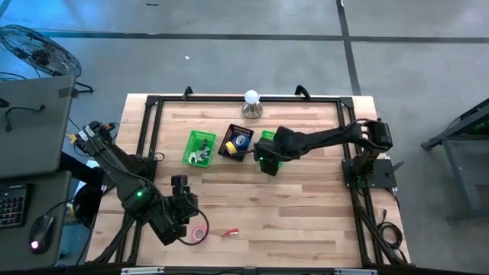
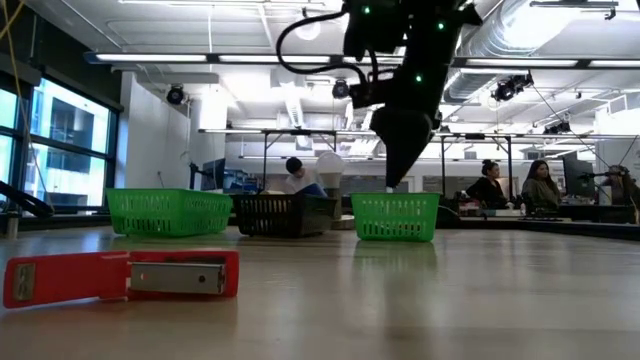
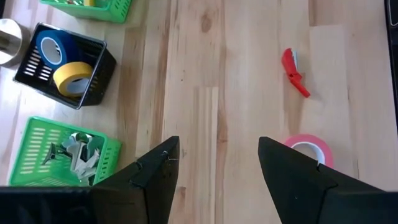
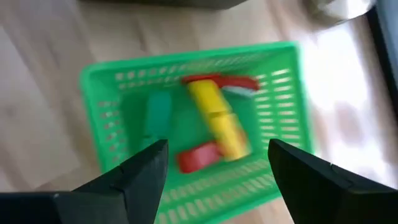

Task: Pick and place Stapler, Stapler remover, tape
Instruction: Put the red stapler into the right green bin

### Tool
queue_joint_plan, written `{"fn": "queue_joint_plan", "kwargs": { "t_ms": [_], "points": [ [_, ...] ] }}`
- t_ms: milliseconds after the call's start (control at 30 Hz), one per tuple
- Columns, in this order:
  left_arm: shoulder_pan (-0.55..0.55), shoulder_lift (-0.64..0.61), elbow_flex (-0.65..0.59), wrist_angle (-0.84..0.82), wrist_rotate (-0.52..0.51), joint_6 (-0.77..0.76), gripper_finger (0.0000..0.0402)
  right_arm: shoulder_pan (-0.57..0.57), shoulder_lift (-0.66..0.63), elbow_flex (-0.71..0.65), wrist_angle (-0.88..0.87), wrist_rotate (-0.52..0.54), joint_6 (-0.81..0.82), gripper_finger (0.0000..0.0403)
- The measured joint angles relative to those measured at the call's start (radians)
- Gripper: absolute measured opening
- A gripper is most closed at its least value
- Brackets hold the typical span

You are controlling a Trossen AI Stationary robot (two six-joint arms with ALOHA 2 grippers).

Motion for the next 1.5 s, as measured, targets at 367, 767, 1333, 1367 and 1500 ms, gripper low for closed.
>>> {"fn": "queue_joint_plan", "kwargs": {
  "t_ms": [367,767,1333,1367,1500],
  "points": [
    [0.000,0.000,0.000,0.000,0.006,0.001,0.0214,0.067,-0.037,-0.023,0.221,-0.213,-0.096,0.0268],
    [0.000,0.000,0.000,0.002,0.025,0.001,0.0214,0.419,0.033,0.042,0.544,-0.293,-0.233,0.0268],
    [0.000,0.000,0.000,-0.004,0.051,-0.050,0.0214,0.449,0.538,0.712,0.047,-0.357,-0.266,0.0268],
    [0.000,0.000,0.000,-0.005,0.051,-0.050,0.0214,0.449,0.562,0.735,0.032,-0.371,-0.268,0.0268],
    [0.000,0.000,0.000,-0.012,0.044,-0.046,0.0214,0.449,0.629,0.816,-0.005,-0.419,-0.274,0.0268]
  ]
}}
